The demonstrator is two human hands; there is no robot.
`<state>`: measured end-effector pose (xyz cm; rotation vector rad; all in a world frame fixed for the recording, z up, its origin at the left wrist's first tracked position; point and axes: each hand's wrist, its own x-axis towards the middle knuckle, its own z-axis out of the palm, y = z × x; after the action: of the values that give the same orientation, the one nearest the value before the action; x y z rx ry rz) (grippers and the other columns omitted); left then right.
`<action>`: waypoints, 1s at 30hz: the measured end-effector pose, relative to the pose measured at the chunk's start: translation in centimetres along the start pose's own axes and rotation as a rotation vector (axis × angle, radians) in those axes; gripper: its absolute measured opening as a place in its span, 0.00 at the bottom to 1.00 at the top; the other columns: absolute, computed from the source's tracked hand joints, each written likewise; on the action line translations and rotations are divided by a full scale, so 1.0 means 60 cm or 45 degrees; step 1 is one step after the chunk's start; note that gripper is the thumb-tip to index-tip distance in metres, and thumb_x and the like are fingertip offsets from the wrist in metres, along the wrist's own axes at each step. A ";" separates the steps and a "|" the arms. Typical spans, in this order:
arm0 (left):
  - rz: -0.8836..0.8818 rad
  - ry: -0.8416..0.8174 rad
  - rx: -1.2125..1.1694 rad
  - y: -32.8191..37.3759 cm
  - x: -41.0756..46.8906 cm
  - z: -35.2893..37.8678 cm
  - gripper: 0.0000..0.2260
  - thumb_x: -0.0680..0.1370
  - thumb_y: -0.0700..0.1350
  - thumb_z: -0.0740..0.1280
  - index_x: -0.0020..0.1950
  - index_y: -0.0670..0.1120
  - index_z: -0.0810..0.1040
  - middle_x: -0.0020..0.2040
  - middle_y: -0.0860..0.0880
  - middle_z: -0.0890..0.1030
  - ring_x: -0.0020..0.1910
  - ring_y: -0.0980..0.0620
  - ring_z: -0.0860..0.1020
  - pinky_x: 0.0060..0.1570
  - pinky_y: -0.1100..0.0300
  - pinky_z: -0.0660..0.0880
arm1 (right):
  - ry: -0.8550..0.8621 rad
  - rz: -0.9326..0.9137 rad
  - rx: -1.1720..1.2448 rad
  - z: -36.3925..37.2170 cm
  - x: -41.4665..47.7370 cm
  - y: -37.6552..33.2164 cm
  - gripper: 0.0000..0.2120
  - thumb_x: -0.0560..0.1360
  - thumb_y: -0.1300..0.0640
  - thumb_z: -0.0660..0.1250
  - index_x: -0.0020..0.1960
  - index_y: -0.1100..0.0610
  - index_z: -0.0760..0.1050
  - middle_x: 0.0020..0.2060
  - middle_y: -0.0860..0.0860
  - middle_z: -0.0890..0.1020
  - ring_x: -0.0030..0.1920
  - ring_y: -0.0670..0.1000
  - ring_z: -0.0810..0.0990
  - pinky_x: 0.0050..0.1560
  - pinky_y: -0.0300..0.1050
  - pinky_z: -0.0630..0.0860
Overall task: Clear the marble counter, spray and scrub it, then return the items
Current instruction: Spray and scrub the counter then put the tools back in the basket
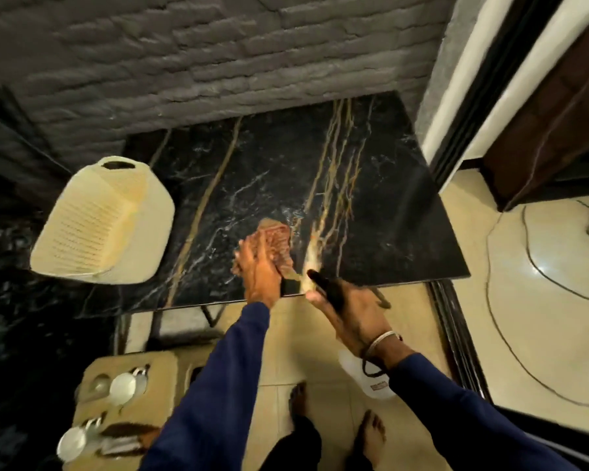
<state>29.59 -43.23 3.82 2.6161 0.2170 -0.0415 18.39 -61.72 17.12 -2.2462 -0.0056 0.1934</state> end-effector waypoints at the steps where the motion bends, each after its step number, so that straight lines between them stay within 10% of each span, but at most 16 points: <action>1: -0.123 0.062 -0.002 -0.049 0.010 -0.028 0.31 0.78 0.36 0.58 0.80 0.51 0.53 0.79 0.38 0.51 0.78 0.35 0.50 0.76 0.37 0.51 | -0.050 -0.026 0.020 0.022 0.009 -0.022 0.28 0.73 0.32 0.55 0.58 0.51 0.76 0.39 0.45 0.79 0.33 0.41 0.74 0.34 0.31 0.68; 9: -0.628 0.292 0.011 -0.168 0.022 -0.092 0.33 0.78 0.36 0.62 0.80 0.50 0.53 0.78 0.35 0.54 0.77 0.32 0.53 0.73 0.38 0.53 | -0.259 -0.109 0.007 0.167 0.093 -0.133 0.34 0.71 0.27 0.50 0.56 0.51 0.78 0.49 0.50 0.84 0.49 0.48 0.82 0.52 0.41 0.77; 14: 0.246 0.126 -0.014 -0.062 0.065 -0.074 0.35 0.73 0.42 0.70 0.76 0.51 0.57 0.77 0.39 0.61 0.75 0.34 0.61 0.72 0.38 0.60 | -0.122 -0.055 -0.002 0.125 0.179 -0.129 0.26 0.75 0.34 0.55 0.69 0.42 0.69 0.45 0.46 0.83 0.36 0.41 0.76 0.38 0.38 0.75; 18: 0.429 -0.112 -0.204 0.019 0.137 -0.032 0.37 0.80 0.43 0.62 0.73 0.69 0.39 0.79 0.41 0.58 0.78 0.38 0.56 0.76 0.38 0.53 | -0.008 0.012 -0.017 0.062 0.246 -0.123 0.31 0.71 0.31 0.53 0.65 0.49 0.74 0.34 0.41 0.78 0.27 0.39 0.76 0.32 0.40 0.76; 20: 0.494 -0.091 -0.052 0.006 0.172 -0.015 0.36 0.79 0.50 0.63 0.76 0.62 0.41 0.79 0.42 0.57 0.78 0.40 0.55 0.76 0.38 0.52 | -0.040 -0.026 -0.054 0.047 0.272 -0.134 0.35 0.70 0.29 0.50 0.66 0.49 0.72 0.40 0.42 0.79 0.30 0.41 0.77 0.36 0.44 0.79; 27: -0.183 0.105 0.042 -0.140 0.332 -0.072 0.29 0.81 0.44 0.58 0.80 0.52 0.50 0.79 0.37 0.48 0.78 0.32 0.48 0.75 0.36 0.50 | -0.146 -0.024 0.097 0.096 0.400 -0.200 0.25 0.73 0.35 0.60 0.63 0.48 0.76 0.50 0.46 0.83 0.47 0.47 0.83 0.50 0.42 0.79; 30: -0.305 0.161 0.142 -0.179 0.386 -0.093 0.34 0.78 0.45 0.63 0.80 0.50 0.50 0.78 0.35 0.52 0.76 0.32 0.53 0.73 0.35 0.57 | -0.117 -0.059 0.046 0.133 0.451 -0.201 0.39 0.68 0.23 0.52 0.57 0.53 0.78 0.47 0.52 0.85 0.48 0.55 0.84 0.48 0.52 0.80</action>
<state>50.62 -27.91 1.80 2.6912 0.5877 0.0303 44.73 -46.06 17.78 -2.1970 -0.1024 0.2692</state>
